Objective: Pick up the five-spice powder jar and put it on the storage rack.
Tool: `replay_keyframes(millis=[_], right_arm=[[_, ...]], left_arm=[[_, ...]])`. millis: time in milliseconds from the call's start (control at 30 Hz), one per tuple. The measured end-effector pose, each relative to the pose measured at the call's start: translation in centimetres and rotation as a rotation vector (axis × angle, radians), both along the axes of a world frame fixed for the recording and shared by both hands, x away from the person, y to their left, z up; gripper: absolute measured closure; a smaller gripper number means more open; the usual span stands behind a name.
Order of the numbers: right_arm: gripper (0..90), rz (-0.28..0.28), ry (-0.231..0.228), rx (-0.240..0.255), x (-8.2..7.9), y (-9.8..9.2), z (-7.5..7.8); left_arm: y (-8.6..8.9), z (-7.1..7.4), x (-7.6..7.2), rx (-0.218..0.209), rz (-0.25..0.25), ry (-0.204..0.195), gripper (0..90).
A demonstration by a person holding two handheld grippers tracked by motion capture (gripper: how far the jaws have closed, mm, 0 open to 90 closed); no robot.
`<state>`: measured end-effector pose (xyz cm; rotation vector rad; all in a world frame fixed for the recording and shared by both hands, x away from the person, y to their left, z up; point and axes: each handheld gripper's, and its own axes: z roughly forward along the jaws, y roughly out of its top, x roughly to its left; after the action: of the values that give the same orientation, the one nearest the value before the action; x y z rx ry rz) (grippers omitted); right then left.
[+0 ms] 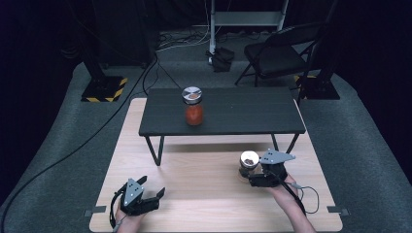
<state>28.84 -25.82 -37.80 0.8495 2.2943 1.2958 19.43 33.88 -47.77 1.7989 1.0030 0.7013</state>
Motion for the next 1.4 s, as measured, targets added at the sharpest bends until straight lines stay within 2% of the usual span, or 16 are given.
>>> replay_keyframes(millis=[300,667,1133,1400], right_arm=[[29.9,-0.019,0.005,0.005,-0.5,-1.0,2.7],[29.9,-0.032,-0.01,0.017,-0.9,-2.2,5.2],[30.0,-0.04,-0.036,0.014,-1.2,-2.6,8.5],[29.9,-0.053,-0.041,0.03,-1.1,-3.1,10.0]], left_arm=[[0.0,0.0,0.0,0.004,-0.001,0.0,17.6],[0.0,0.0,0.0,0.006,-0.001,0.0,17.7],[0.0,0.0,0.0,0.007,-0.001,0.0,17.6],[0.0,0.1,0.0,0.005,0.0,0.002,17.7]])
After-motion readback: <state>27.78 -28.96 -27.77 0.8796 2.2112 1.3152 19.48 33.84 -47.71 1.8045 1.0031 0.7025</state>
